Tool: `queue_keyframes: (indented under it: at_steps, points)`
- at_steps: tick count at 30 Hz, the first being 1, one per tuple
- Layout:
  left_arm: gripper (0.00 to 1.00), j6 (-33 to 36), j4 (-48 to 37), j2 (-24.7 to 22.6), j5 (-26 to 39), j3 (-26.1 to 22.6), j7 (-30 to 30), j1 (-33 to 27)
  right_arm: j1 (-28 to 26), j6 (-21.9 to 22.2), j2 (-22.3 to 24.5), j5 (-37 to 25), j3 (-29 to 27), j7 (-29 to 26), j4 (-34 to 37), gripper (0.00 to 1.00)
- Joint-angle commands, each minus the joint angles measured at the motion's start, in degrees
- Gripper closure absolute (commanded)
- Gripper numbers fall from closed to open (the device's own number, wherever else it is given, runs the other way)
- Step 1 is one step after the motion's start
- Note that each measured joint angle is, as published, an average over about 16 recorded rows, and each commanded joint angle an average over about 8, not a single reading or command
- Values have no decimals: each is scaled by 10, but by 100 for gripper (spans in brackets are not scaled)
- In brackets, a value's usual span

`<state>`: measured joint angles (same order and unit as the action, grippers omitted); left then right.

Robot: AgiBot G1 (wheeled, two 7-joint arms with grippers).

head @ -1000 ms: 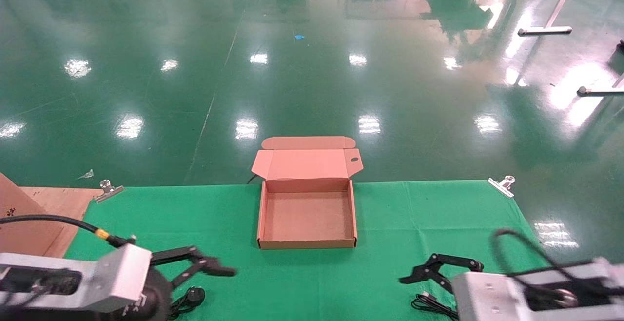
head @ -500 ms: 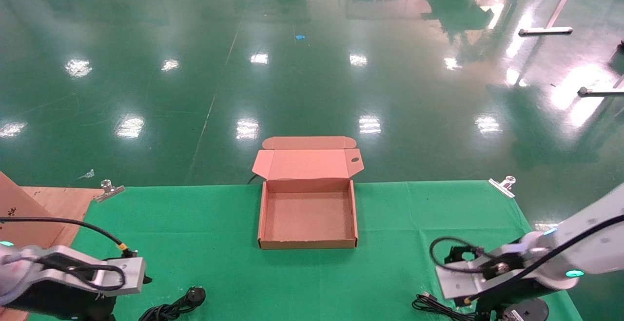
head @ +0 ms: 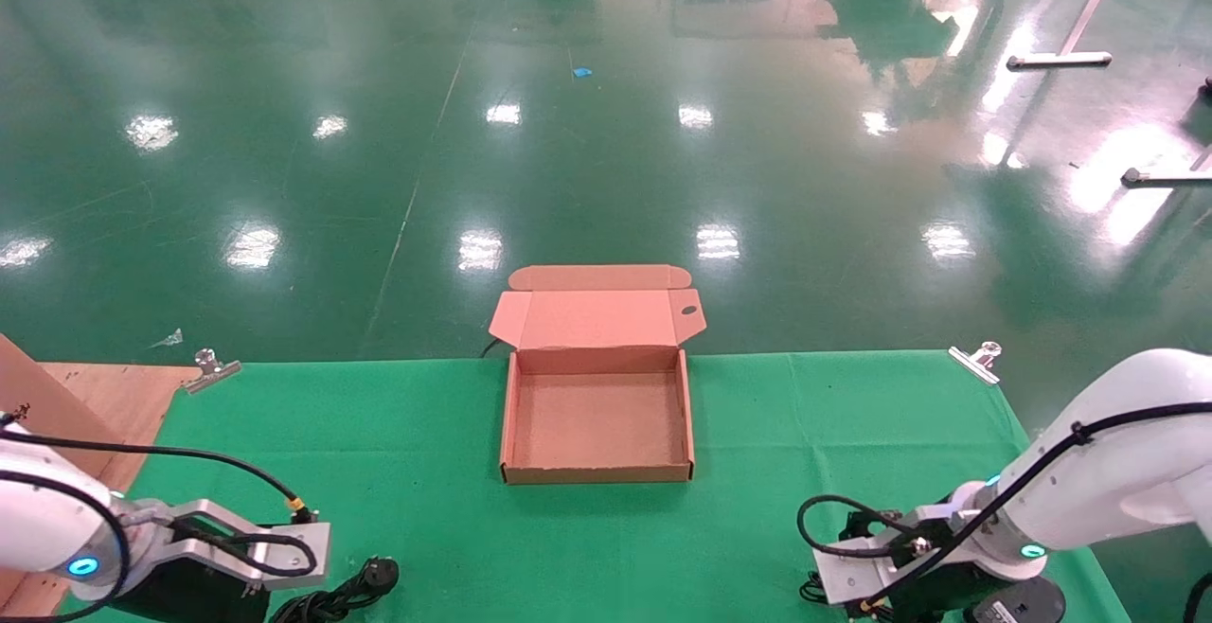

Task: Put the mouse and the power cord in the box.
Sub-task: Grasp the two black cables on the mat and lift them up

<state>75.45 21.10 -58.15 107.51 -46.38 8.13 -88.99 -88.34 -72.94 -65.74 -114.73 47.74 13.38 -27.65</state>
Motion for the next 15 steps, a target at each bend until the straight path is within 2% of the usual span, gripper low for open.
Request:
queue_keyframes:
  at_steps: [1,9,10,12,15]
  points:
    - [0,-7,-24,-12,3,-2,11,-3,-3,10,-11,0,1,16,30,0]
    - [0,-32,-91,-30,-2,2,52,-12,-10,37,-34,7,-2,76,110,0]
    - [1,-35,-98,-32,-2,2,57,-13,-11,41,-36,8,-3,82,118,4]
    - [17,-40,-110,-36,-3,2,65,-14,-12,48,-39,9,-3,94,135,18]
    - [55,-47,-127,-42,-3,3,75,-16,-15,57,-43,11,-5,108,157,50]
